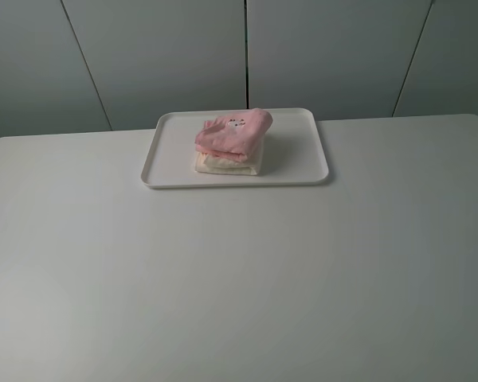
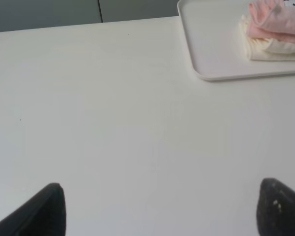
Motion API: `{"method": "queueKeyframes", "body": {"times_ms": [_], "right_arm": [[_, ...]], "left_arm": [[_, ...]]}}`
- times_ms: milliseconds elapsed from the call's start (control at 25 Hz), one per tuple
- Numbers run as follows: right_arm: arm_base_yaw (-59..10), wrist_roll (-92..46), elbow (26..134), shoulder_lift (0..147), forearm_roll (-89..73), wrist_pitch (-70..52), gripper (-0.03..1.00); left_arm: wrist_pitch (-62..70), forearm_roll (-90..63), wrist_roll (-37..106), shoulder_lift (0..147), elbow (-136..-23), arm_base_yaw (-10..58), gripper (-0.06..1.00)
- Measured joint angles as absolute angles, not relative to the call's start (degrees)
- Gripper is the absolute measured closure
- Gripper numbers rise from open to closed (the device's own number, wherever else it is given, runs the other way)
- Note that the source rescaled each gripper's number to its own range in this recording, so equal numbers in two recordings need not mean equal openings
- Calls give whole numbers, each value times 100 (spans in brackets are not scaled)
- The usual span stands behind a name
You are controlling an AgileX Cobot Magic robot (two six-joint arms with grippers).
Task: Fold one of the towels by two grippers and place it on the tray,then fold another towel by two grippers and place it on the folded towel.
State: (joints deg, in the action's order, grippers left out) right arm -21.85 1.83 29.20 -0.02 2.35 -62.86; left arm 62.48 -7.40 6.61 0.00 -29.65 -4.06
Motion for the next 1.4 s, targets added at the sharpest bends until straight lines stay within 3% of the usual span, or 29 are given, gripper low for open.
{"method": "queueKeyframes", "body": {"times_ms": [280,600,1400], "right_arm": [[-1787,183,2920,-2,235,-6286,-3],[125,161,2920,-2,235,-6286,-3],[-278,105,2920,-2,214,-6286,-3]], "left_arm": [[6244,-725,661,0,-2965,-406,-5],[6244,-725,661,0,-2965,-406,-5],[6235,-680,661,0,-2965,-406,-5]]}}
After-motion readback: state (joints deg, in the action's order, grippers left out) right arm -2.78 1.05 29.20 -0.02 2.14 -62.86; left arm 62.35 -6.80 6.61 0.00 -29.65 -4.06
